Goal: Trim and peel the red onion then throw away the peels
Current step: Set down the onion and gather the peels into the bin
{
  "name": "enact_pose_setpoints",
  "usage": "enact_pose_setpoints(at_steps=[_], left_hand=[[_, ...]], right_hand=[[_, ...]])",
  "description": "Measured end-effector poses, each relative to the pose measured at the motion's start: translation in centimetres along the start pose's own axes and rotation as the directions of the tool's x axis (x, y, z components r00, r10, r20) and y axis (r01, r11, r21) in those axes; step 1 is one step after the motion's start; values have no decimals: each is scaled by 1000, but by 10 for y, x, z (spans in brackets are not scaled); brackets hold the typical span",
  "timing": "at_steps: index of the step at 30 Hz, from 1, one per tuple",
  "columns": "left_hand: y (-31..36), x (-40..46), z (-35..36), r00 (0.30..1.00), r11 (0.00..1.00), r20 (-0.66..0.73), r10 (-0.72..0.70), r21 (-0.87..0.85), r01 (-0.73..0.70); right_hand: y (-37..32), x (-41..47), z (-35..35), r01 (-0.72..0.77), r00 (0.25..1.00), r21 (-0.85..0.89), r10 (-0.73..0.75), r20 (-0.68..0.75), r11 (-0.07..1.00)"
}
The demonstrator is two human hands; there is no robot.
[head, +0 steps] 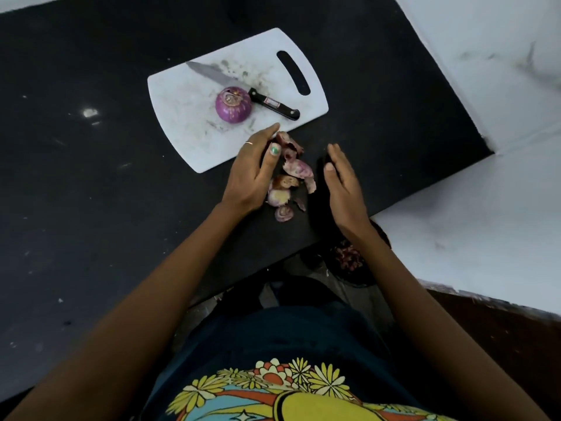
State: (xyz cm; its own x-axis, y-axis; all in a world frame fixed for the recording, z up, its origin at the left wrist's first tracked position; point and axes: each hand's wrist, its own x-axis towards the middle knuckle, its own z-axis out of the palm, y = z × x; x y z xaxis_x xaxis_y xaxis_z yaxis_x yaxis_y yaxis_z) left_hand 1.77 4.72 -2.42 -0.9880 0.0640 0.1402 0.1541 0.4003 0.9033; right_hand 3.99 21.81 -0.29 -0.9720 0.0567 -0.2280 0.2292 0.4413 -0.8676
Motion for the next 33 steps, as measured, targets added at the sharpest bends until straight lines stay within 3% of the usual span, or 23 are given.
enact_pose_setpoints(at_steps=[5, 7, 9, 11, 15, 20, 27, 33], left_hand=[[5, 2, 16, 984, 995, 156, 87, 29, -93], [5, -1, 16, 982, 998, 175, 68, -22, -65], [5, -1, 11, 985, 966, 156, -72, -236, 108], [7, 3, 5, 965, 863, 131, -229, -432, 263], [14, 6, -7, 915, 744, 131, -382, -543, 389], [14, 5, -14, 889, 663, 156, -430, -614, 428], [11, 8, -19, 869, 642, 177, -461, -610, 465], [12, 10, -21, 862, 622, 167, -478, -629, 467]], right_hand=[[-3, 1, 13, -14, 999, -48, 12, -42, 999], [-2, 0, 12, -1, 1000, -57, -1, -25, 998], [0, -5, 10, 44, 997, -154, -34, 62, 987], [3, -11, 12, 131, 985, -319, -88, 147, 939], [1, -14, 27, 227, 973, -548, -158, 170, 805], [-4, -12, 61, 399, 916, -643, -310, 252, 654], [3, -4, 79, 405, 836, -798, -534, 125, 447], [-4, 12, 80, 493, 754, -766, -641, 140, 412]])
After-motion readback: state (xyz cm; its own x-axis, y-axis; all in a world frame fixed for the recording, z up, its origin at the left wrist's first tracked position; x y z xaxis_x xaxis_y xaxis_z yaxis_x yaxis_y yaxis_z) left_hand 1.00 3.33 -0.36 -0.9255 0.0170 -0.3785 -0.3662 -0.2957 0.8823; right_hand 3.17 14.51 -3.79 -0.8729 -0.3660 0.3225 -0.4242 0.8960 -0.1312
